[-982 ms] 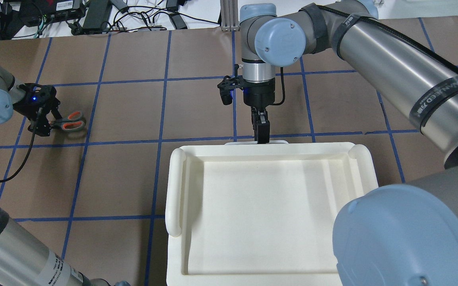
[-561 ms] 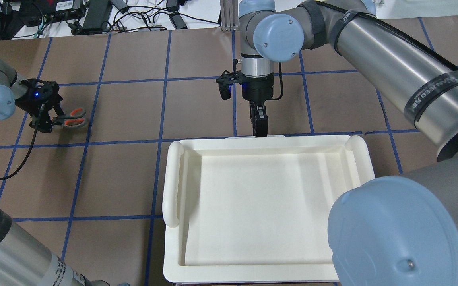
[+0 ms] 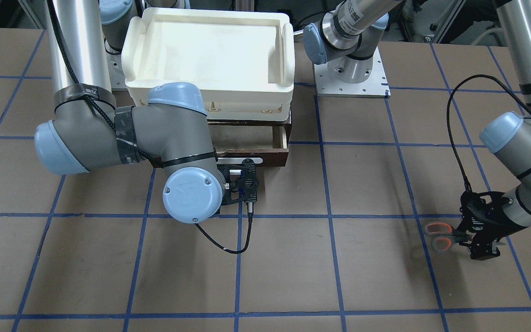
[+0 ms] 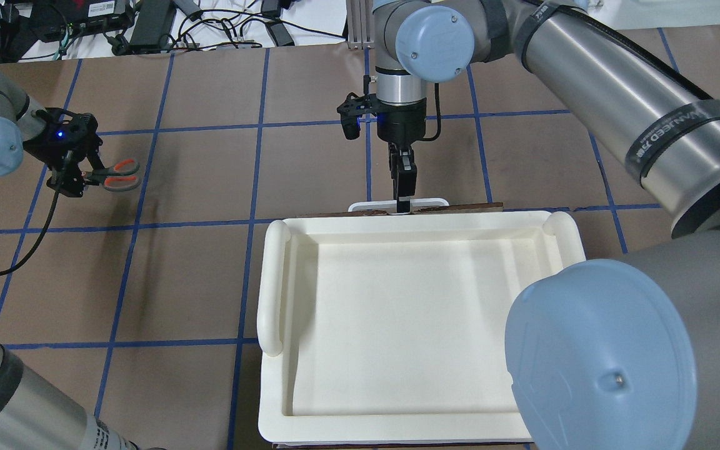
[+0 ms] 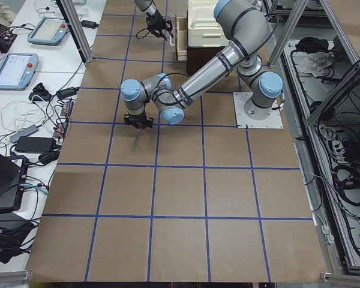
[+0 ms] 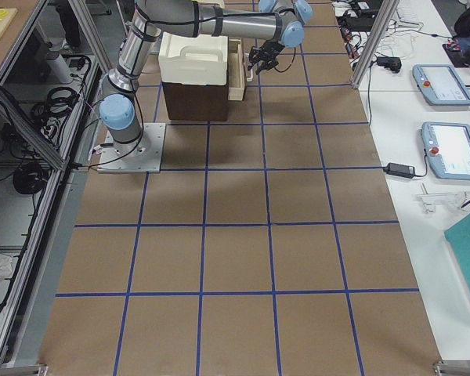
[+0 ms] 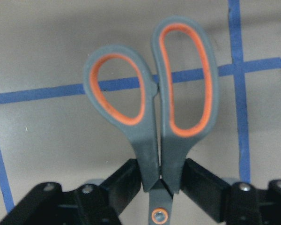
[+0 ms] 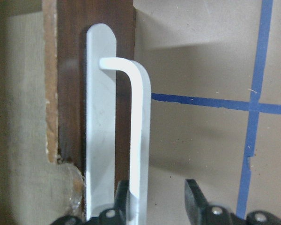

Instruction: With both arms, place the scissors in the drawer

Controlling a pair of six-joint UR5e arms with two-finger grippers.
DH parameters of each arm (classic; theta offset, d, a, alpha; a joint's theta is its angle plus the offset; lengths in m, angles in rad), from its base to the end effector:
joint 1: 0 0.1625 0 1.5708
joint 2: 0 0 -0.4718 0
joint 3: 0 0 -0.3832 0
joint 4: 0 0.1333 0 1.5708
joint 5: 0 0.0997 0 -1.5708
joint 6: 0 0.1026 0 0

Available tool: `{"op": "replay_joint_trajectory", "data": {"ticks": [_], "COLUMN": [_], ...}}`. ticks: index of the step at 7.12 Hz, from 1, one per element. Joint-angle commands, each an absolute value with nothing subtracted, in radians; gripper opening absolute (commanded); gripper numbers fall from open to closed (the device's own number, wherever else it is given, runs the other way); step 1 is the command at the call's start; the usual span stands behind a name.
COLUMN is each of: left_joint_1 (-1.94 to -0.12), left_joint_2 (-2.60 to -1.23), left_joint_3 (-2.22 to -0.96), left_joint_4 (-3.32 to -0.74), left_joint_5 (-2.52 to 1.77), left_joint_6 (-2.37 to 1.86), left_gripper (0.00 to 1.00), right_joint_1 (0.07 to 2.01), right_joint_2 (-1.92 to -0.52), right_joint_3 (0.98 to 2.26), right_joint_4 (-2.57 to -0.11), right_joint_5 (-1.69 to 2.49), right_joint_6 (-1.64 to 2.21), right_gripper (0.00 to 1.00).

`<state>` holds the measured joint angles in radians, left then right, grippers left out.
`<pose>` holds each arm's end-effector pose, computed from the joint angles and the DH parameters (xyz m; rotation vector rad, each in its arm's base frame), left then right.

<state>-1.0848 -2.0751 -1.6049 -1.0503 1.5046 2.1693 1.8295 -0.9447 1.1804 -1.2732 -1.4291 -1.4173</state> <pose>0.1820 -0.6444 0.2749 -2.3163 -2.0706 0.0931 0.3177 -0.6227 0.3172 -1.9634 1.8371 0.5101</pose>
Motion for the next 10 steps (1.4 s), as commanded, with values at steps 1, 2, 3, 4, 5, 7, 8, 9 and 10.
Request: {"op": "replay_joint_trajectory", "data": {"ticks": [1, 2, 3, 4, 5, 7, 8, 9, 10], "left_joint_1": [-1.088, -1.088, -1.088, -1.089, -1.135, -1.215, -1.219, -1.230, -1.258], "left_joint_2": [-2.057, -2.045, -2.030, -2.013, -1.973, -1.902, -1.873, -1.843, -1.801], "left_joint_3": [-1.605, -1.603, -1.601, -1.600, -1.583, -1.516, -1.510, -1.508, -1.508], "left_joint_4": [-1.063, -1.084, -1.100, -1.138, -1.194, -1.349, -1.397, -1.432, -1.460], "left_joint_5": [1.503, 1.500, 1.500, 1.496, 1.502, 1.512, 1.511, 1.508, 1.506], "left_joint_6": [2.166, 2.166, 2.166, 2.164, 2.161, 2.126, 2.126, 2.126, 2.126], "left_gripper": [0.00, 0.00, 0.00, 0.00, 0.00, 0.00, 0.00, 0.00, 0.00], "right_joint_1": [1.824, 1.819, 1.818, 1.816, 1.816, 1.816, 1.816, 1.816, 1.816], "right_joint_2": [-0.924, -0.922, -0.910, -0.905, -0.894, -0.890, -0.887, -0.887, -0.887], "right_joint_3": [1.145, 1.137, 1.135, 1.123, 1.102, 1.082, 1.081, 1.081, 1.081], "right_joint_4": [-1.273, -1.273, -1.282, -1.301, -1.302, -1.321, -1.350, -1.379, -1.402], "right_joint_5": [-1.437, -1.440, -1.440, -1.440, -1.440, -1.445, -1.454, -1.459, -1.476], "right_joint_6": [-1.419, -1.420, -1.425, -1.427, -1.422, -1.413, -1.413, -1.413, -1.413], "right_gripper": [0.48, 0.46, 0.45, 0.45, 0.42, 0.39, 0.39, 0.40, 0.41]}}
